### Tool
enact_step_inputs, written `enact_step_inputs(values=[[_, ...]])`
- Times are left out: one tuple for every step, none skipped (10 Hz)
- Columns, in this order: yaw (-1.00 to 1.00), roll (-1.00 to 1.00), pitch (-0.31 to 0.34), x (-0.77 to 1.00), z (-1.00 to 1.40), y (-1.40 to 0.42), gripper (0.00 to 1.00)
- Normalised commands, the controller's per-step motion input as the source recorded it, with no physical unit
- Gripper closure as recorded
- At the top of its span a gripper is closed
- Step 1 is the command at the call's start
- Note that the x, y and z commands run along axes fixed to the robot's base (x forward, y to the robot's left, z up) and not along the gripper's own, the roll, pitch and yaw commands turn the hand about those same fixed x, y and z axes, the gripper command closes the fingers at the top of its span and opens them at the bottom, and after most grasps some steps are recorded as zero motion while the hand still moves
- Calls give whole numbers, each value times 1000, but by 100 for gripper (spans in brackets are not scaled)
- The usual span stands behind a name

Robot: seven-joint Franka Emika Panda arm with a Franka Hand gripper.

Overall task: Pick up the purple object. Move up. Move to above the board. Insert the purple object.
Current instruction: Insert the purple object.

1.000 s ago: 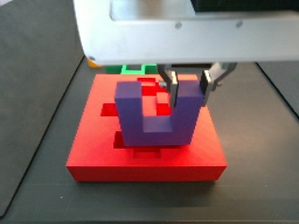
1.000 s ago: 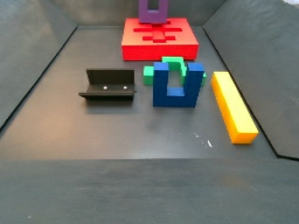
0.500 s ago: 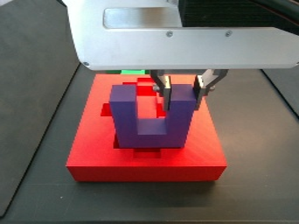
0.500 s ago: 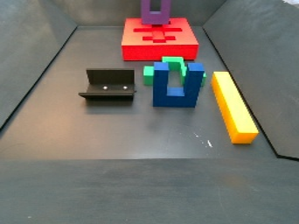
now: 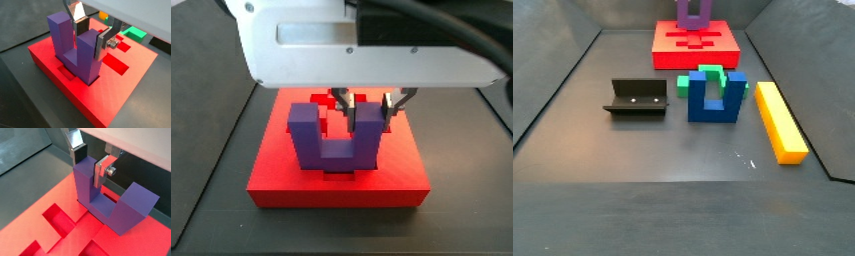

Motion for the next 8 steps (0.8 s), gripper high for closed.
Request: enact_step_inputs(values=[[17, -29, -90, 0, -157, 0, 100], [37, -4, -94, 0, -203, 0, 100], [31, 0, -73, 94, -309, 0, 100], [11, 57, -34, 34, -460, 0, 100], [3, 156, -4, 0, -531, -17, 100], [0, 214, -4, 11, -569, -94, 100], [0, 63, 6, 0, 0, 0, 100], [0, 0, 0, 0, 0, 0, 100]])
